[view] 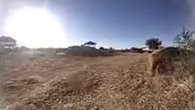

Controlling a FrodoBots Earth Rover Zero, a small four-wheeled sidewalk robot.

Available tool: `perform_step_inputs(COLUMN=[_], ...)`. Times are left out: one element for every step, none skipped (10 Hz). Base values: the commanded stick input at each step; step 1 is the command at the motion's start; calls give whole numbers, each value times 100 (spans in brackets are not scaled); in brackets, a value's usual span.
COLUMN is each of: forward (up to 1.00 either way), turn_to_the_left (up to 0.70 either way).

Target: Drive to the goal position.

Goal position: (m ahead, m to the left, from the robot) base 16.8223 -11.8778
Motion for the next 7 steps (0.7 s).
perform_step_inputs(forward=[50,50,50,50,50,50,50], turn_to_the_left=[0,0,0,0,0,0,0])
